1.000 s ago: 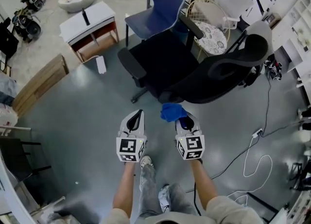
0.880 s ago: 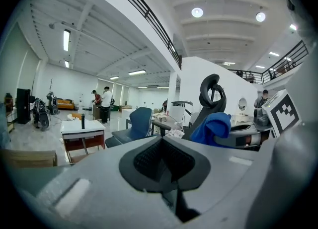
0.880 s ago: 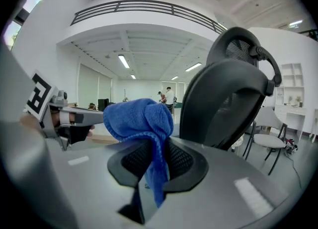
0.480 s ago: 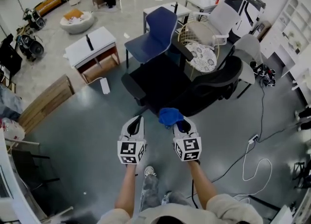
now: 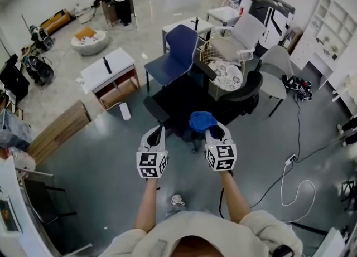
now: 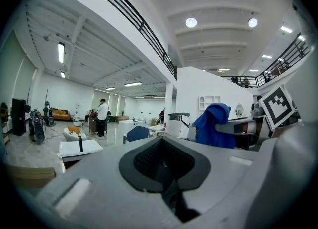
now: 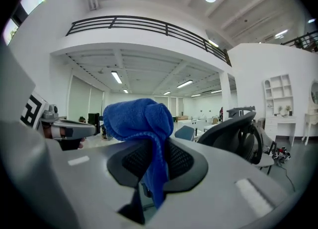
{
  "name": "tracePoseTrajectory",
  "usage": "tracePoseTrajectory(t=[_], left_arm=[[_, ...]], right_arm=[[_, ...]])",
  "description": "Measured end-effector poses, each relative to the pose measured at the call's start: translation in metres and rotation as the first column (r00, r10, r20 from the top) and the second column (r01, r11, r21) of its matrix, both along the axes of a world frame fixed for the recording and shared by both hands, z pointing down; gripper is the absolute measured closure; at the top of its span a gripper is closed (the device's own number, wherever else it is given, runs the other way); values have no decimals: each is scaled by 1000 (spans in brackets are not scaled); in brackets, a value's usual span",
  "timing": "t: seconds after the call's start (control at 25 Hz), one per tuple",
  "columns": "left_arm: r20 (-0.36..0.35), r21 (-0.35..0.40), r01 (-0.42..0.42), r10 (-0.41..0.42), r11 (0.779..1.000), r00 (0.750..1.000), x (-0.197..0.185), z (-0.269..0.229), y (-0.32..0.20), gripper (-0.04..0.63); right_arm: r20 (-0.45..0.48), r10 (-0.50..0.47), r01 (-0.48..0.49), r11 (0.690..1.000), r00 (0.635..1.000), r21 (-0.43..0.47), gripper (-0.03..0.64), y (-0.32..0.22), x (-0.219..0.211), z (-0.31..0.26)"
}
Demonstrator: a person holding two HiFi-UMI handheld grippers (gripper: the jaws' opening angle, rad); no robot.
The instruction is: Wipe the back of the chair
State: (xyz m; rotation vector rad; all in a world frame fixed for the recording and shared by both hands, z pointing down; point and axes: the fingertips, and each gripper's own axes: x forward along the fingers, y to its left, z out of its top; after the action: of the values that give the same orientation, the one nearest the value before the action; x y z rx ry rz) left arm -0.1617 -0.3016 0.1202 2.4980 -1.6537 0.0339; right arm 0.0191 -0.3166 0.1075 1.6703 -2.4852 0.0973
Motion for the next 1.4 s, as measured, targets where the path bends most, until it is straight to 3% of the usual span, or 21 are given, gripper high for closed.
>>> tracePoseTrajectory(t=[0.36,0.56,1.4], left_arm=[[10,41,-42,41,998,999,8,-25,0,591],[19,27,-57,57,998,998,16,-21,9,591],[19,40,18,-19,999,1000,48,-27,6,591]], right_arm=[[27,66,-67,997,997,35,548,7,24,-26],[33,91,-92,995,995,24,548,17,39,-23],[6,103,-103,994,995,40,548,11,118,-26]])
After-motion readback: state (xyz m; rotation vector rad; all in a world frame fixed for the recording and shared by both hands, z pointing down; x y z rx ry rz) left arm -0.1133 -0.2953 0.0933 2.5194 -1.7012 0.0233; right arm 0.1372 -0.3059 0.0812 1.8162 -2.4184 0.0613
